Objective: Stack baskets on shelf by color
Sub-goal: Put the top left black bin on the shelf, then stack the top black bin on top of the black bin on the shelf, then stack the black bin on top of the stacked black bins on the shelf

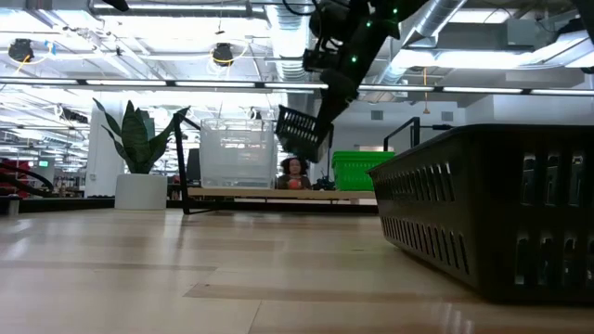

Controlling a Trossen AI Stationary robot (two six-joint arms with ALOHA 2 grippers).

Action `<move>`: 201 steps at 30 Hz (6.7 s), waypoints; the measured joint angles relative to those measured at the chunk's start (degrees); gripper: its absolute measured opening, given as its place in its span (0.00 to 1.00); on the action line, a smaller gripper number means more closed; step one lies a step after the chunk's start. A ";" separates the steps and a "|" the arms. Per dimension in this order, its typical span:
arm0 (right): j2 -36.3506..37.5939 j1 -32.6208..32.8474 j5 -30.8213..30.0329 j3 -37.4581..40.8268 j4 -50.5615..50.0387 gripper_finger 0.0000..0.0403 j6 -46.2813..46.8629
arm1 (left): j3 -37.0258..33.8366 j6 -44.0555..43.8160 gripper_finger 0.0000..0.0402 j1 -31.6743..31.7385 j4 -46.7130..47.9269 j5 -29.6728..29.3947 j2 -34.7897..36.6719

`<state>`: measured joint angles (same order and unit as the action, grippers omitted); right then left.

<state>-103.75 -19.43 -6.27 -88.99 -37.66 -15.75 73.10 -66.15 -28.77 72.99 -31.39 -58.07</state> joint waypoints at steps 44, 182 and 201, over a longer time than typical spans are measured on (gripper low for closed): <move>-3.10 1.32 4.11 -16.61 -34.31 0.51 21.91 | 0.00 2.03 0.71 -0.02 0.00 0.59 -0.01; -16.38 -2.78 4.86 -21.99 -16.30 0.38 -1.25 | 0.02 2.93 0.71 0.00 -1.31 0.60 0.00; 6.33 26.40 25.15 -21.41 -38.62 0.41 25.73 | 0.02 1.77 0.71 0.00 -2.31 0.16 -0.03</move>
<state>-97.43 6.97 18.88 -110.40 -76.28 9.98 73.12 -64.38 -28.77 70.68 -31.22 -58.10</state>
